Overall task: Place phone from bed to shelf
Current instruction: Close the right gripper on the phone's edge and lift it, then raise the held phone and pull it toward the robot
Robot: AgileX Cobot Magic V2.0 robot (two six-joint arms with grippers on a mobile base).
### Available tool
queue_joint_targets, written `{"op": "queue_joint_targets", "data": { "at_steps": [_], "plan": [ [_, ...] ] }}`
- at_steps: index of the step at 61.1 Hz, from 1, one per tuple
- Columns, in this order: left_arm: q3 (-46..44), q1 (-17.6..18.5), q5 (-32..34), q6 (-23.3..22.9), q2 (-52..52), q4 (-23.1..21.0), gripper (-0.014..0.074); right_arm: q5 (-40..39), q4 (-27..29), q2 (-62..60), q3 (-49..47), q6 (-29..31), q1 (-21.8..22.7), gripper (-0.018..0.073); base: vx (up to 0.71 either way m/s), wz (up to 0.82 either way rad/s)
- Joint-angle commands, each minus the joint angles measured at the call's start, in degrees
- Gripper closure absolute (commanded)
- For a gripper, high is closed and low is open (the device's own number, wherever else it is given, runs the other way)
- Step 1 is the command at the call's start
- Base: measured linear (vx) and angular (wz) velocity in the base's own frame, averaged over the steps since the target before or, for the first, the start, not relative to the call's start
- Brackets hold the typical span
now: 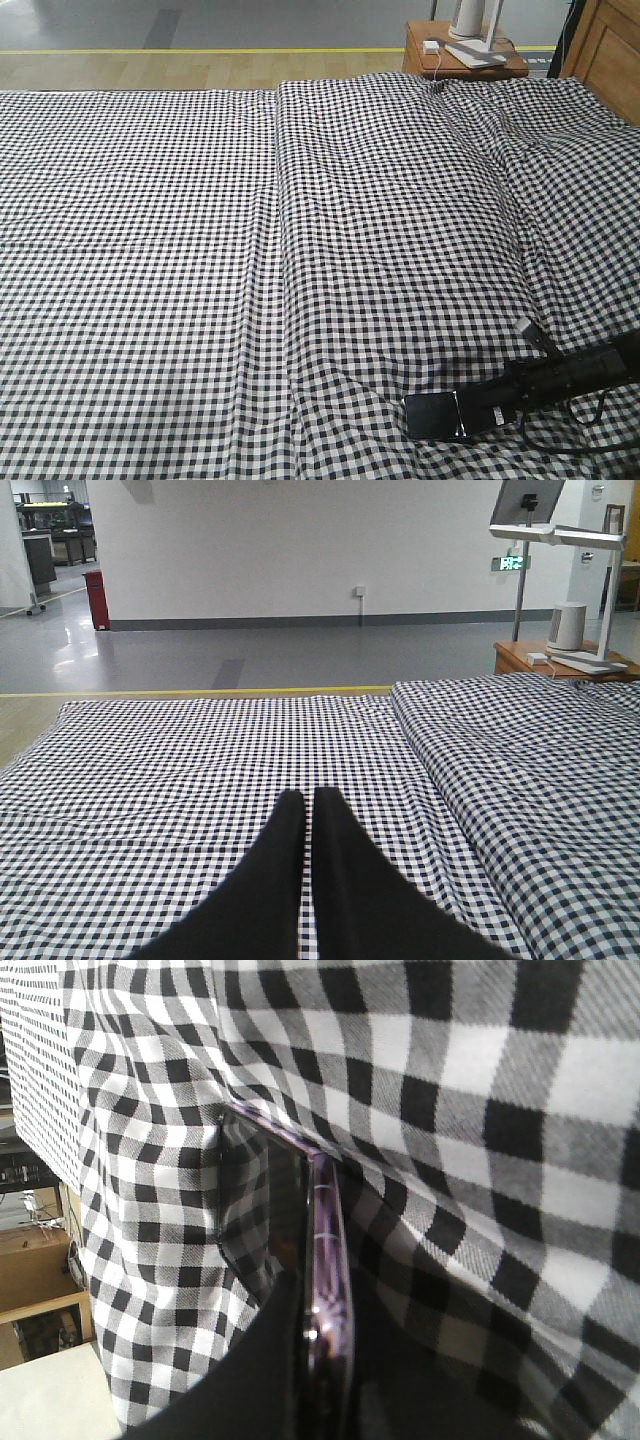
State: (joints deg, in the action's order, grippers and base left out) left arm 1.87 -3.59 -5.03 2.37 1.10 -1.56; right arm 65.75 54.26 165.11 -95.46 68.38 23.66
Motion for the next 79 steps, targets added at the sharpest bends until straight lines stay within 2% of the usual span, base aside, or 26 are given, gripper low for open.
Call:
{"op": "queue_joint_targets", "data": {
  "at_steps": [1, 18, 44, 53, 65, 79],
  "plan": [
    [-1.43, 0.36, 4.12, -0.5, 0.41, -0.56, 0.0595, 8.1, 2.01, -3.23, -0.63, 0.66, -0.04, 0.0568, 0.0, 0.0],
    [-1.43, 0.36, 4.12, -0.5, 0.41, -0.56, 0.0595, 8.16, 2.1, -8.2, -0.44, -5.35, -0.04, 0.0564, 0.0, 0.0],
    [-1.43, 0.36, 4.12, -0.5, 0.41, -0.56, 0.0595, 8.16, 3.48, -25.17, 9.97, -0.97, -0.22, 0.0563, 0.0, 0.0],
    [-1.43, 0.36, 4.12, -0.5, 0.41, -0.56, 0.0595, 8.16, 3.32, -32.67, 11.85, -1.74, -1.51, 0.0563, 0.0, 0.0],
    [-1.43, 0.36, 4.12, -0.5, 0.41, -0.56, 0.0595, 8.16, 3.47, -43.29, 14.35, -2.45, -5.33, 0.0563, 0.0, 0.0],
    [-1.43, 0.36, 4.12, -0.5, 0.41, -0.56, 0.0595, 8.16, 3.35, -53.41, 14.35, -6.16, -7.58, 0.0563, 0.0, 0.0]
  ]
}}
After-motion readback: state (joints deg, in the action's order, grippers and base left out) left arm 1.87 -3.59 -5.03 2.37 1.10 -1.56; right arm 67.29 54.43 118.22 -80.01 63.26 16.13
